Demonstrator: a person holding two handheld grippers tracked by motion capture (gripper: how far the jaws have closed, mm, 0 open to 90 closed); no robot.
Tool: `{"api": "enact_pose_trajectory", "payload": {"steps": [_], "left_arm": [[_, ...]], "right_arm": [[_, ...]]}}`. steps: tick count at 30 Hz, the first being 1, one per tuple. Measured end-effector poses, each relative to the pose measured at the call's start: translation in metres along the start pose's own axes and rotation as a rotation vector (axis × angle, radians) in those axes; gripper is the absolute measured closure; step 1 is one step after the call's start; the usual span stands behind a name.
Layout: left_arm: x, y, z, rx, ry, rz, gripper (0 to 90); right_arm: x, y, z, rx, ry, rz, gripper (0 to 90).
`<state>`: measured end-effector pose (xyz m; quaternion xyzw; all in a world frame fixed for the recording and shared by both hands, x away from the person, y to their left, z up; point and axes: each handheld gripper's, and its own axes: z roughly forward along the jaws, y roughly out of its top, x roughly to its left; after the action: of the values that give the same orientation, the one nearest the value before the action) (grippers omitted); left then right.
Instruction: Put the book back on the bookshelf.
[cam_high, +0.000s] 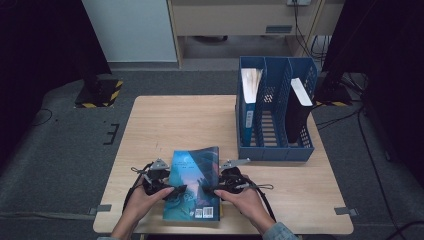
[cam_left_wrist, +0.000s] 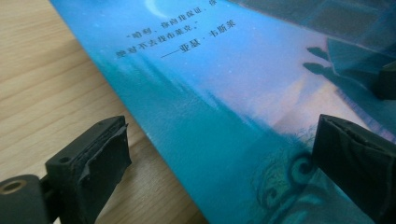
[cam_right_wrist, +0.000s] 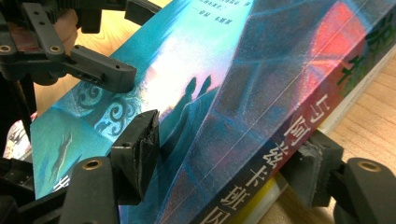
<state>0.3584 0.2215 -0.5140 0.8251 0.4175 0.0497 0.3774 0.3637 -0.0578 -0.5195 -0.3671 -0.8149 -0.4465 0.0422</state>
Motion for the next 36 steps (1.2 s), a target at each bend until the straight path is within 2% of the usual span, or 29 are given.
{"api": "enact_pose_trajectory", "payload": {"steps": [5, 8, 10, 11, 12, 13, 16, 17, 20, 21, 22, 25, 28, 33, 36], "left_arm": [[0.004, 0.001, 0.004, 0.010, -0.042, -0.017, 3.0], [0.003, 0.002, 0.003, 0.018, -0.037, -0.013, 4.6], [0.003, 0.005, 0.000, 0.029, -0.022, -0.011, 9.7], [0.004, 0.007, -0.002, 0.030, -0.014, -0.015, 15.0], [0.005, 0.007, -0.004, 0.029, -0.008, -0.018, 15.0], [0.008, 0.009, -0.008, 0.019, 0.003, -0.028, 26.0], [0.010, 0.010, -0.011, 0.014, 0.011, -0.037, 39.3], [0.011, 0.012, -0.014, 0.012, 0.014, -0.040, 44.1], [0.012, 0.015, -0.017, 0.019, 0.020, -0.047, 54.1], [0.013, 0.016, -0.019, 0.021, 0.018, -0.053, 54.1], [0.013, 0.017, -0.020, 0.024, 0.017, -0.053, 59.1], [0.015, 0.019, -0.024, 0.034, 0.014, -0.056, 65.0], [0.015, 0.023, -0.032, 0.039, 0.013, -0.050, 68.4], [0.014, 0.028, -0.045, 0.009, 0.005, -0.047, 73.8], [0.013, 0.038, -0.058, -0.005, 0.012, -0.023, 75.7]], "right_arm": [[-0.001, 0.002, 0.000, 0.013, 0.005, 0.009, 34.5], [-0.002, 0.003, -0.001, 0.018, 0.010, 0.007, 35.0], [-0.002, 0.004, -0.001, 0.024, 0.011, 0.011, 35.1], [-0.002, 0.006, -0.001, 0.037, 0.020, 0.010, 36.4], [-0.002, 0.006, -0.001, 0.037, 0.020, 0.010, 36.4], [-0.003, 0.009, 0.000, 0.048, 0.030, 0.015, 38.8], [-0.001, 0.012, 0.002, 0.055, 0.038, 0.018, 41.6], [0.000, 0.017, 0.004, 0.068, 0.054, 0.013, 45.3], [0.002, 0.022, 0.005, 0.089, 0.052, 0.005, 46.8], [0.003, 0.025, 0.005, 0.094, 0.053, 0.000, 48.4], [0.003, 0.029, 0.004, 0.103, 0.054, -0.001, 50.4], [0.005, 0.036, 0.003, 0.122, 0.056, -0.005, 52.6], [0.008, 0.043, 0.000, 0.129, 0.052, -0.020, 54.5], [0.012, 0.056, -0.009, 0.125, 0.052, -0.017, 58.9], [0.015, 0.063, -0.014, 0.121, 0.052, -0.029, 61.6]]}}
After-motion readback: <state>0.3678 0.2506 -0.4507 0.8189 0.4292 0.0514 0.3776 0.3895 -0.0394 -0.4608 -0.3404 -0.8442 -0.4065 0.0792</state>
